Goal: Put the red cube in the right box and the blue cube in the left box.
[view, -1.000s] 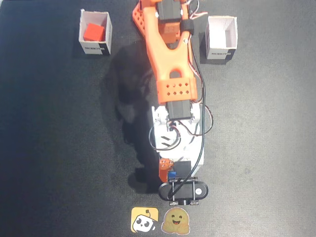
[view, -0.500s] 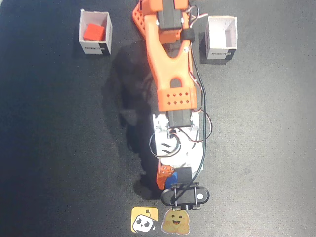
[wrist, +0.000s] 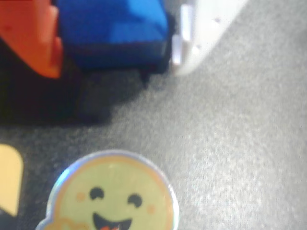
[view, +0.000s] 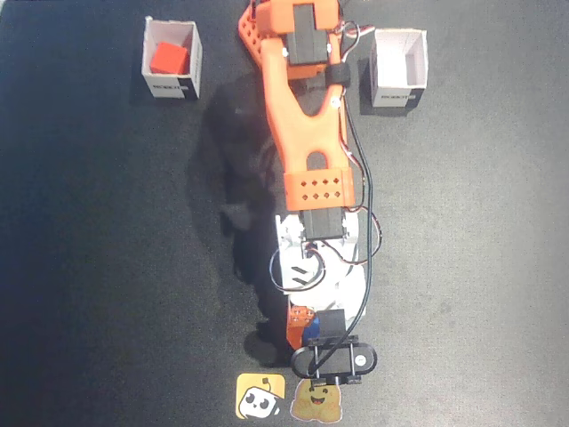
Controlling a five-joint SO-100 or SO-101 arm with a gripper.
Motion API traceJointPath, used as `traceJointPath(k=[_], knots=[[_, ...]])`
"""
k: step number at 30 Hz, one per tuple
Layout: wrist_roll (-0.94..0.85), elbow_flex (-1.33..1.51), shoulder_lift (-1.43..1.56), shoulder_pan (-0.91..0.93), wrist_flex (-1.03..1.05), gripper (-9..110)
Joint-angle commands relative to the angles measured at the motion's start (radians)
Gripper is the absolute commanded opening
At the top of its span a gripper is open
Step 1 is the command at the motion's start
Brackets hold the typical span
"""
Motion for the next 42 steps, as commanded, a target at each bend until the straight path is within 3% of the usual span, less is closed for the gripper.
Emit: traceJointPath(k=[1,30,42], knots=[[0.002,-0.025,0.006,0.008,-0.025,16],[0.100,0.025,-0.008,0.008,0.046,17],[0.109,0.046,0.012,0.014,0.035,9]])
